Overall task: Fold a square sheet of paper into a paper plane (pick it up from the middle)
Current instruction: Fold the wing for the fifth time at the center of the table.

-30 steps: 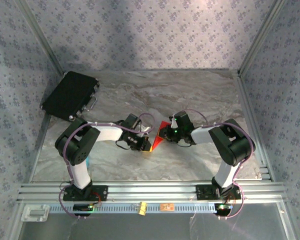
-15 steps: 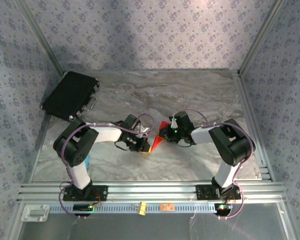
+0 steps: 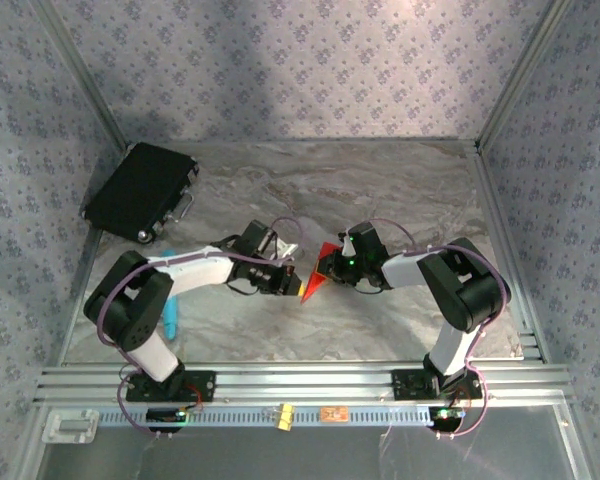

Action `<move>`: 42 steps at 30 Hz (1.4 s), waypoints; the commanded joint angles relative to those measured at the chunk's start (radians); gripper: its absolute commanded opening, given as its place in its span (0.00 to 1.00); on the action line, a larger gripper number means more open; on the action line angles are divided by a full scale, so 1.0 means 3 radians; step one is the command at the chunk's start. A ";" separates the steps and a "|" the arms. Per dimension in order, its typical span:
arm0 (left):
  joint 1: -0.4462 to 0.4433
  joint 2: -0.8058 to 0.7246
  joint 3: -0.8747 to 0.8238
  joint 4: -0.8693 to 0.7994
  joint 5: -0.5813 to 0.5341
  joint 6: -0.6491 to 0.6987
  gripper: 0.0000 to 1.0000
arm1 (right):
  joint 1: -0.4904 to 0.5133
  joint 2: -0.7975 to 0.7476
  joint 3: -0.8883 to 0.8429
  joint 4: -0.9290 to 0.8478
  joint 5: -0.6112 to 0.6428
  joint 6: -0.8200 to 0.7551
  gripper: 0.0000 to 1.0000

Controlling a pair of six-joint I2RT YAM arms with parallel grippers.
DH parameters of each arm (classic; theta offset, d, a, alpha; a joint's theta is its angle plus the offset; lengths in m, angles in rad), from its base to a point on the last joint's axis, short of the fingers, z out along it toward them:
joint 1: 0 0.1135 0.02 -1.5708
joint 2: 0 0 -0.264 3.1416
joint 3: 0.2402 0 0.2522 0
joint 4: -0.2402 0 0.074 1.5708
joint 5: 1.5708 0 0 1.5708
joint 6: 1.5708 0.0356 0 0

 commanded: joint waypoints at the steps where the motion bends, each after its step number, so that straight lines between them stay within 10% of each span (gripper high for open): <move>1: -0.0032 0.0222 0.0216 0.0194 0.0351 -0.0077 0.01 | 0.0006 0.0124 -0.0132 -0.0276 0.0297 0.0040 0.14; 19: -0.0114 0.0942 0.0463 0.0263 -0.0028 0.0000 0.05 | 0.0011 0.0119 -0.0133 -0.0265 0.0281 0.0071 0.15; 42: -0.0112 0.0558 -0.0014 -0.0440 -0.0325 0.0180 0.08 | -0.0001 0.0125 -0.0134 -0.0319 0.0306 0.0045 0.15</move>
